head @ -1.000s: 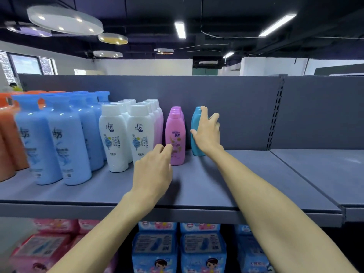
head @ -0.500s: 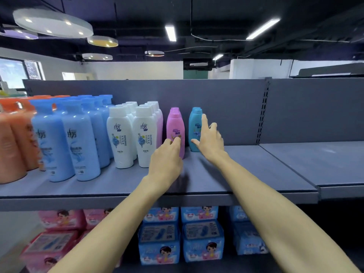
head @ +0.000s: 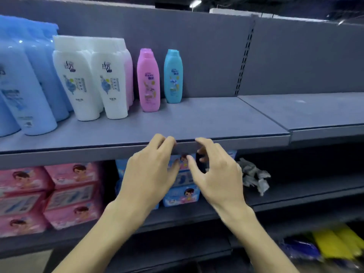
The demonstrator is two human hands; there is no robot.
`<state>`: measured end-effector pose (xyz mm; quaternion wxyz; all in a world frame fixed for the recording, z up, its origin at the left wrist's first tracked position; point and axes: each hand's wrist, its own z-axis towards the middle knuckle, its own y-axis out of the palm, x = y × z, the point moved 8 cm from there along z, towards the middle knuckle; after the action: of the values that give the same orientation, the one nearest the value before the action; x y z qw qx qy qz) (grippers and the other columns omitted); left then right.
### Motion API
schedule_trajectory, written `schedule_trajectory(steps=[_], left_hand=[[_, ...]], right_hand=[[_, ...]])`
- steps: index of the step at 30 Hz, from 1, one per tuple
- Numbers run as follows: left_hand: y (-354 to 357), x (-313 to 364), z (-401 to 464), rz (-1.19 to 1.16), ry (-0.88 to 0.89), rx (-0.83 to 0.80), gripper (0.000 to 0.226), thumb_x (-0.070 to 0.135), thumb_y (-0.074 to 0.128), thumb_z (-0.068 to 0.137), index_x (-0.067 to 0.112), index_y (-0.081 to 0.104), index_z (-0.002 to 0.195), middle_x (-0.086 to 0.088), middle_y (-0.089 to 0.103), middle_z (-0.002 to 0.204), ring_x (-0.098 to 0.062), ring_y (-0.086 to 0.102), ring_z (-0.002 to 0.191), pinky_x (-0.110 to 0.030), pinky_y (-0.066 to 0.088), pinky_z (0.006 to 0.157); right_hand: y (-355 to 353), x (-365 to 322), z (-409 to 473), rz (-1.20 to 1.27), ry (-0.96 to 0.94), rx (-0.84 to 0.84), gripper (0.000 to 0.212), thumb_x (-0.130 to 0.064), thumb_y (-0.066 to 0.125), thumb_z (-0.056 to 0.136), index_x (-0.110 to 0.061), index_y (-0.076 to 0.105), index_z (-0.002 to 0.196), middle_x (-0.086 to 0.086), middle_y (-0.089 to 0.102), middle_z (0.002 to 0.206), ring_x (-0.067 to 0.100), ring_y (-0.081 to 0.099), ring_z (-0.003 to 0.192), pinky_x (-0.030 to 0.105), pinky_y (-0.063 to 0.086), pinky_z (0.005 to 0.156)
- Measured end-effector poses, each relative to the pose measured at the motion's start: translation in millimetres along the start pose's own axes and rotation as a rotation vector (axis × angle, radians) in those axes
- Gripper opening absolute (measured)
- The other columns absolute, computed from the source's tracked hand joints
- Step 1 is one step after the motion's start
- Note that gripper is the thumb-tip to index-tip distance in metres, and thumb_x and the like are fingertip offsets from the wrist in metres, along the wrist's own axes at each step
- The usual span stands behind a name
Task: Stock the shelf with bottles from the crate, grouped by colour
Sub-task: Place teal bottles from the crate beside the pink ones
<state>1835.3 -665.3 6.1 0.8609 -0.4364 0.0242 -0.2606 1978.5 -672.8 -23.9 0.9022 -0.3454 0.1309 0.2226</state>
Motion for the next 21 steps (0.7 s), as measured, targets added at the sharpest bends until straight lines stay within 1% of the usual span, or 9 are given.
schedule_trajectory(steps=[2, 3, 6, 9, 12, 15, 17, 19, 21], left_hand=[[16.1, -0.7, -21.7, -0.029, 0.003, 0.031, 0.024, 0.026, 0.069, 0.083, 0.016, 0.059, 0.102, 0.004, 0.055, 0.112, -0.018, 0.061, 0.069, -0.034, 0.05, 0.047], [26.7, -1.0, -35.2, -0.045, 0.003, 0.038, 0.024, 0.024, 0.069, 0.083, 0.015, 0.06, 0.104, 0.003, 0.055, 0.115, -0.016, 0.061, 0.071, -0.033, 0.051, 0.046], [75.6, -9.4, -79.6, -0.077, -0.039, -0.028, 0.026, 0.022, 0.069, 0.083, 0.014, 0.06, 0.107, 0.003, 0.057, 0.111, -0.015, 0.061, 0.077, -0.031, 0.051, 0.046], [142.8, -26.9, -134.0, -0.087, -0.145, -0.198, 0.028, 0.024, 0.069, 0.083, 0.015, 0.06, 0.107, 0.002, 0.056, 0.107, -0.019, 0.061, 0.078, -0.03, 0.047, 0.047], [209.8, -40.5, -196.5, -0.099, -0.235, -0.403, 0.029, 0.026, 0.067, 0.083, 0.017, 0.058, 0.109, 0.002, 0.056, 0.106, -0.019, 0.062, 0.078, -0.029, 0.045, 0.048], [269.4, -51.8, -261.9, -0.107, -0.325, -0.589, 0.031, 0.028, 0.067, 0.083, 0.018, 0.057, 0.111, 0.002, 0.054, 0.105, -0.02, 0.062, 0.079, -0.028, 0.045, 0.05], [304.2, -58.1, -303.1, -0.106, -0.38, -0.72, 0.034, 0.03, 0.062, 0.087, 0.02, 0.054, 0.118, 0.003, 0.052, 0.111, -0.018, 0.062, 0.084, -0.028, 0.046, 0.056], [332.3, -62.8, -339.9, -0.121, -0.413, -0.817, 0.04, 0.033, 0.056, 0.09, 0.023, 0.049, 0.128, 0.005, 0.048, 0.119, -0.016, 0.062, 0.091, -0.028, 0.049, 0.065], [359.3, -70.1, -369.3, -0.114, -0.43, -0.862, 0.043, 0.037, 0.05, 0.094, 0.027, 0.041, 0.135, 0.009, 0.044, 0.125, -0.013, 0.062, 0.093, -0.026, 0.05, 0.07]], right_hand=[[14.5, 15.6, -23.2, -0.016, 0.032, -0.056, 0.04, -0.041, 0.064, 0.09, -0.029, 0.055, 0.126, -0.012, 0.062, 0.093, 0.012, 0.064, 0.074, 0.035, 0.055, 0.056], [23.4, 24.2, -36.8, -0.028, 0.053, -0.094, 0.04, -0.042, 0.063, 0.09, -0.03, 0.054, 0.127, -0.012, 0.062, 0.093, 0.011, 0.063, 0.073, 0.034, 0.055, 0.056], [51.1, 52.9, -83.1, -0.055, 0.132, -0.182, 0.04, -0.044, 0.064, 0.09, -0.03, 0.054, 0.127, -0.013, 0.062, 0.093, 0.009, 0.064, 0.071, 0.034, 0.055, 0.055], [86.6, 86.0, -143.2, -0.071, 0.232, -0.306, 0.039, -0.043, 0.065, 0.089, -0.031, 0.054, 0.124, -0.014, 0.062, 0.094, 0.007, 0.064, 0.075, 0.034, 0.054, 0.057], [134.8, 125.6, -219.6, -0.1, 0.357, -0.497, 0.04, -0.042, 0.065, 0.088, -0.03, 0.054, 0.124, -0.013, 0.061, 0.094, 0.007, 0.064, 0.077, 0.033, 0.053, 0.061], [188.0, 167.5, -306.0, -0.126, 0.486, -0.657, 0.037, -0.045, 0.064, 0.09, -0.026, 0.053, 0.12, -0.007, 0.062, 0.091, 0.015, 0.065, 0.074, 0.035, 0.054, 0.06], [225.3, 187.3, -363.3, -0.143, 0.535, -0.804, 0.035, -0.044, 0.061, 0.093, -0.021, 0.053, 0.118, -0.001, 0.063, 0.091, 0.023, 0.066, 0.074, 0.036, 0.052, 0.058], [261.9, 202.7, -418.0, -0.168, 0.615, -0.95, 0.039, -0.044, 0.056, 0.096, -0.02, 0.049, 0.126, 0.004, 0.066, 0.098, 0.028, 0.067, 0.082, 0.038, 0.054, 0.065], [300.7, 219.4, -462.4, -0.151, 0.693, -1.048, 0.047, -0.044, 0.051, 0.098, -0.019, 0.043, 0.136, 0.007, 0.065, 0.113, 0.028, 0.066, 0.094, 0.04, 0.056, 0.075]])
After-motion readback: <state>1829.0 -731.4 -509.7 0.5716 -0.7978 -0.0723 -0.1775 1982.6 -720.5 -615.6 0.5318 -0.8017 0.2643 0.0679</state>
